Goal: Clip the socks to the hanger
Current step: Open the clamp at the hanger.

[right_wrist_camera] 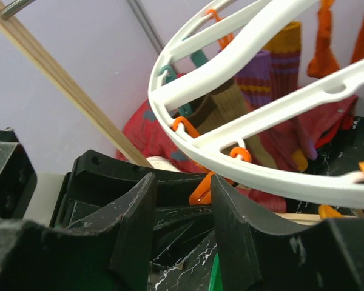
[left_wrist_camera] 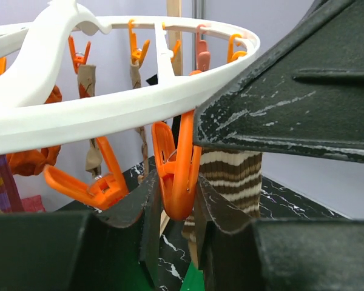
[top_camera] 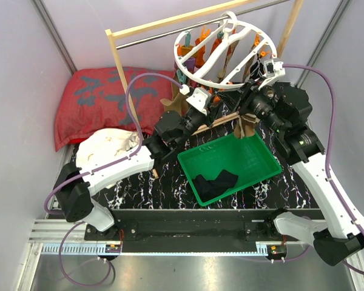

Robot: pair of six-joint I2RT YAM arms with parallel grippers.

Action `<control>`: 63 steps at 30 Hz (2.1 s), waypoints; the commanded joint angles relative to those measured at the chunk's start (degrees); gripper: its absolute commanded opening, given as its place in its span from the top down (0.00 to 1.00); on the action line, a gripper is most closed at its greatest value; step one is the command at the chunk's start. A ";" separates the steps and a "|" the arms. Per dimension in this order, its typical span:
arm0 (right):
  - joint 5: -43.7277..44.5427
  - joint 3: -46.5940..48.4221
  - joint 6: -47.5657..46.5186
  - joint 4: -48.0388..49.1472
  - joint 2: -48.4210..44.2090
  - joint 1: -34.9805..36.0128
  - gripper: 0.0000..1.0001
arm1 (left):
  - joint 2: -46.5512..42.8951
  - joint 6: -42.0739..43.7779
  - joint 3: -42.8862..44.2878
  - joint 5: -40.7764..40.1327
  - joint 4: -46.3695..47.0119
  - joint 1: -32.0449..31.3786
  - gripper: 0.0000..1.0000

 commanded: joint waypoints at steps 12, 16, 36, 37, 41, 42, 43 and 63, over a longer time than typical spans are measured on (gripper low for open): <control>9.62 -2.78 -1.67 1.53 -2.23 -0.01 0.55 | 1.35 0.91 3.00 -2.25 2.35 -1.84 0.75; 8.74 -2.61 -0.70 3.38 -1.08 0.08 0.57 | 1.78 0.47 3.18 -2.07 2.53 -2.01 0.75; 9.88 -4.45 -1.67 5.23 -1.69 -0.01 0.76 | -1.81 -5.31 -1.39 5.13 4.02 0.09 0.50; 10.23 -4.54 -1.93 5.32 -1.70 -0.01 0.76 | -2.08 -6.03 -1.57 6.70 4.02 0.62 0.49; 10.14 -5.16 -2.11 5.32 -2.22 -0.01 0.77 | -2.52 -9.11 -1.75 11.19 4.02 3.69 0.40; 10.14 -5.24 -2.11 5.41 -2.22 -0.01 0.77 | -2.52 -10.68 -1.74 11.89 4.20 4.14 0.39; 9.97 -5.33 -2.37 5.41 -2.31 -0.01 0.77 | -2.43 -11.48 -1.48 13.99 4.46 5.27 0.37; 11.81 -5.33 0.53 5.58 -2.66 -0.01 0.78 | -0.24 2.64 4.32 4.37 -0.46 0.10 0.35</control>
